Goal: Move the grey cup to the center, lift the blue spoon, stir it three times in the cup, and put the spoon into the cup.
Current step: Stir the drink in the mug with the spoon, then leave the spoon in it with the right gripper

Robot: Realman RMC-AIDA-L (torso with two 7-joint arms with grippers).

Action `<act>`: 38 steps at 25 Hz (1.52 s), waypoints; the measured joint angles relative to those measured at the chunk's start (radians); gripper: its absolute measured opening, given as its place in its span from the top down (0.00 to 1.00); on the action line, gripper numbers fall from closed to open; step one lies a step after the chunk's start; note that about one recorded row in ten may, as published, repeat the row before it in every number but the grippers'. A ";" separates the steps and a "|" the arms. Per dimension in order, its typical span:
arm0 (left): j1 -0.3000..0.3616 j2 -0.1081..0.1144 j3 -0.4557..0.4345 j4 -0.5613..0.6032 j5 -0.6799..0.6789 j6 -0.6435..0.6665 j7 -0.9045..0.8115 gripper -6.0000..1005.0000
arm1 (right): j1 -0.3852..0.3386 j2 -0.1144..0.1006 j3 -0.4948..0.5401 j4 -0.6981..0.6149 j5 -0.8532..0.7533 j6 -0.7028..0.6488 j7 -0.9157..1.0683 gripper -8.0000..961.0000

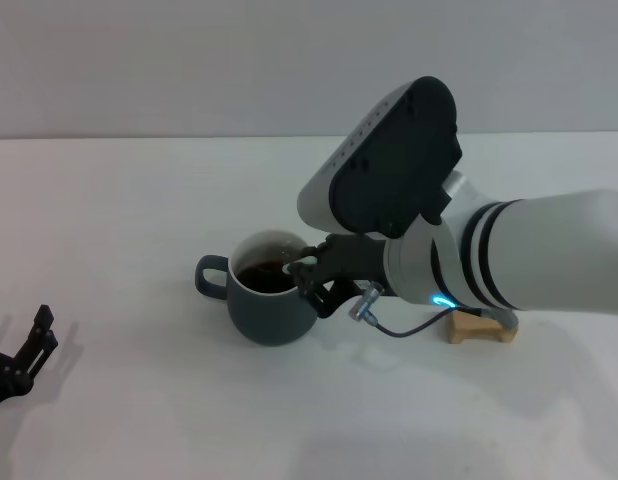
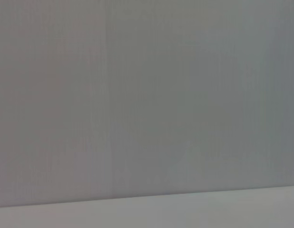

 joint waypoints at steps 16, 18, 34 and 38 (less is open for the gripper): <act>-0.001 0.000 0.002 0.002 0.000 0.000 0.000 0.14 | -0.001 -0.004 0.063 -0.037 -0.030 -0.017 -0.003 0.86; 0.000 0.000 0.002 0.002 0.000 -0.001 0.000 0.14 | -0.015 -0.003 0.064 -0.026 -0.034 -0.016 -0.003 0.86; -0.001 0.000 0.002 0.000 0.000 -0.006 0.000 0.14 | -0.012 -0.001 -0.013 0.015 0.000 -0.008 -0.001 0.82; -0.001 0.000 0.002 0.000 0.000 -0.006 0.000 0.14 | 0.010 -0.002 -0.002 -0.018 0.000 -0.032 0.000 0.80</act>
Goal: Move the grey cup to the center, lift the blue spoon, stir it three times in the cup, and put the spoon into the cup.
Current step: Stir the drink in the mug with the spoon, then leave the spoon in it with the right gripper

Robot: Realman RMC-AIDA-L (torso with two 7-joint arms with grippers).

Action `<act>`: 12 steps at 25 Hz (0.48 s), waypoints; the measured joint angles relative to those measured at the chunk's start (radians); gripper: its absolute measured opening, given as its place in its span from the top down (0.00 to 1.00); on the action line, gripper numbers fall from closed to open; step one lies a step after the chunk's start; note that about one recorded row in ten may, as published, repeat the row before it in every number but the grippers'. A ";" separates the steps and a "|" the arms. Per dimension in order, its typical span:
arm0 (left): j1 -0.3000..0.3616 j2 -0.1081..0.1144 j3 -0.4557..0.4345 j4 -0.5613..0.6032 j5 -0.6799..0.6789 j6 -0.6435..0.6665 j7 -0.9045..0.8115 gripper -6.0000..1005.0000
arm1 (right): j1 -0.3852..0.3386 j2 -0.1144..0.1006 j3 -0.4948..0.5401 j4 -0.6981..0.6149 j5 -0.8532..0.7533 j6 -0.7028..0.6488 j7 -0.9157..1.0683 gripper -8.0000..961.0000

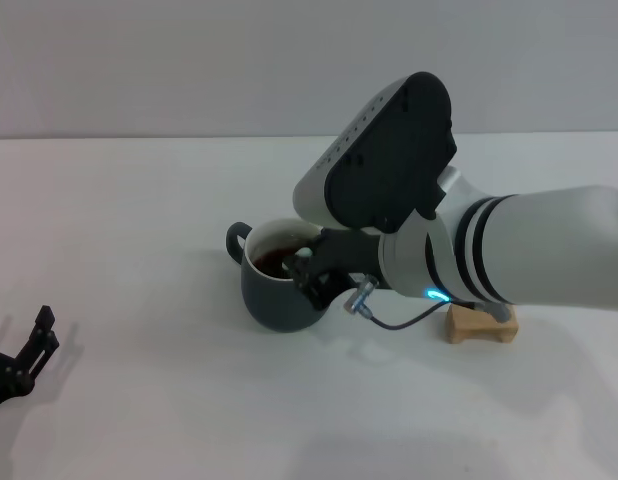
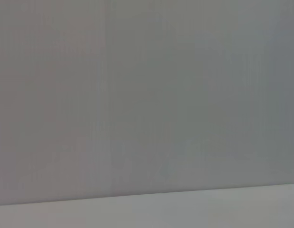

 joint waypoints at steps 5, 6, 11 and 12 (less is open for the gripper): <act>0.001 0.000 0.000 0.001 0.000 0.000 0.000 0.14 | -0.005 0.000 0.003 -0.007 0.001 -0.025 -0.002 0.78; 0.001 0.000 0.000 0.002 0.000 0.000 0.000 0.14 | -0.005 0.000 0.003 -0.006 0.001 -0.026 -0.003 0.78; 0.000 0.000 0.000 0.003 0.000 0.000 0.000 0.14 | -0.007 0.000 -0.001 0.007 -0.003 -0.031 -0.003 0.76; 0.000 0.000 0.000 0.003 0.000 0.000 0.000 0.14 | -0.007 -0.001 -0.002 0.010 -0.005 -0.032 -0.003 0.76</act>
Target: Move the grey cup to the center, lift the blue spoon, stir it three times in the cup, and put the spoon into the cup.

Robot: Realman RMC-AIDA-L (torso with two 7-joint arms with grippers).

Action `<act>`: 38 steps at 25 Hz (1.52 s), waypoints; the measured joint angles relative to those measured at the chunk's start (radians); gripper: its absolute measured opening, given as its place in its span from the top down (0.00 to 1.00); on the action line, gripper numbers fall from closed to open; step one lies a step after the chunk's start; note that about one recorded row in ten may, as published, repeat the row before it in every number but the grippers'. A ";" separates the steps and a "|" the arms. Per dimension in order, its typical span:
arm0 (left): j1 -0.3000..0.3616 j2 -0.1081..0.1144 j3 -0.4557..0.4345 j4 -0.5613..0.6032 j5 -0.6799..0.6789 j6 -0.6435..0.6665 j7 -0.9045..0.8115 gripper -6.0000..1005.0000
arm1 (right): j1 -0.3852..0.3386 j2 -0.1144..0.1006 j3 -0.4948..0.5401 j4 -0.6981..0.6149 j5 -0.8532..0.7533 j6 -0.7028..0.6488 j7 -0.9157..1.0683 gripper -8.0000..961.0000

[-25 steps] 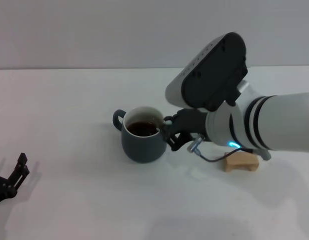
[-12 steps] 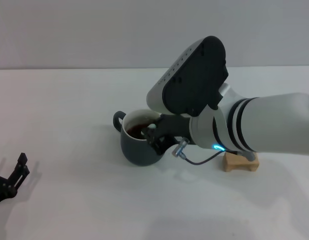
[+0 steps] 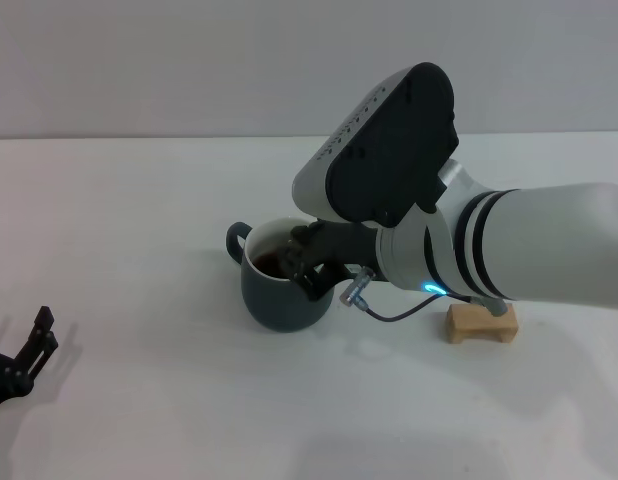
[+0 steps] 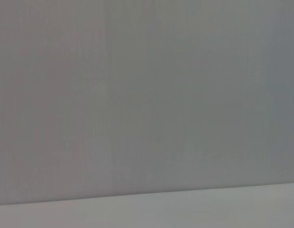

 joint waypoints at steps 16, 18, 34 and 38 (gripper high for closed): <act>0.001 0.001 -0.010 0.004 -0.005 0.004 0.000 0.14 | -0.212 -0.004 -0.016 -0.018 -0.171 -0.618 -0.003 0.47; 0.003 0.002 -0.016 0.004 -0.006 0.007 0.000 0.14 | -0.285 -0.004 -0.030 -0.065 -0.190 -0.864 -0.003 0.46; 0.008 0.005 -0.056 0.006 -0.008 0.068 0.000 0.14 | -0.554 0.005 -0.126 -0.698 -0.075 -2.051 -0.005 0.42; 0.009 0.005 -0.069 0.006 -0.008 0.072 0.000 0.14 | -0.593 0.003 -0.188 -0.775 0.084 -2.124 -0.005 0.41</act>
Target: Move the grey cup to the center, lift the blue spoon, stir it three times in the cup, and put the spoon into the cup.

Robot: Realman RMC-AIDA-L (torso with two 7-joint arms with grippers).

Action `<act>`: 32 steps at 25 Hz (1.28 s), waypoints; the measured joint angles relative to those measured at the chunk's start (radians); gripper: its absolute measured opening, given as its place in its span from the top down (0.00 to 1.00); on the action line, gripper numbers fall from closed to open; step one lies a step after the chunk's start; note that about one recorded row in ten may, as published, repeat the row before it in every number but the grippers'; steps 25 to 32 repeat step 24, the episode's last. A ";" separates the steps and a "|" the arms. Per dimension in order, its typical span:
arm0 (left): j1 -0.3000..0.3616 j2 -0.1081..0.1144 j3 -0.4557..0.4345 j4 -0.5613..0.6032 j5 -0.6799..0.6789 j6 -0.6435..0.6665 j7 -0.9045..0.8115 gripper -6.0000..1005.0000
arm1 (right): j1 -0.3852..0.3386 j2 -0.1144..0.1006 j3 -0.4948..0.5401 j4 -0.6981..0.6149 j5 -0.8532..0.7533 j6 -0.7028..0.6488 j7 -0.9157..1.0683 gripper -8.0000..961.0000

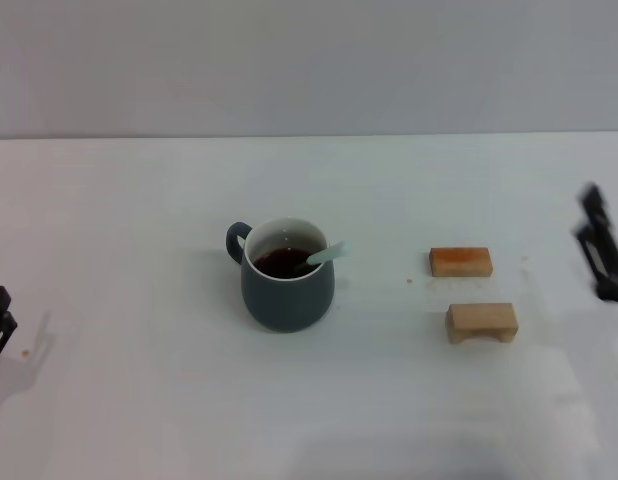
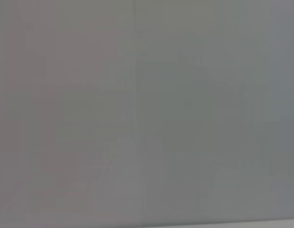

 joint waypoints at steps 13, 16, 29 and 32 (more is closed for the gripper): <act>0.008 0.000 -0.042 0.000 -0.001 0.015 0.000 0.14 | -0.010 0.002 -0.089 -0.159 0.254 -0.185 0.025 0.19; 0.007 0.000 -0.058 0.000 -0.001 0.019 0.000 0.14 | -0.005 0.003 -0.089 -0.160 0.255 -0.194 0.025 0.19; 0.006 0.000 -0.060 0.000 -0.001 0.023 0.000 0.14 | -0.001 0.002 -0.089 -0.163 0.259 -0.196 0.026 0.19; 0.006 0.000 -0.060 0.000 -0.001 0.023 0.000 0.14 | -0.001 0.002 -0.089 -0.163 0.259 -0.196 0.026 0.19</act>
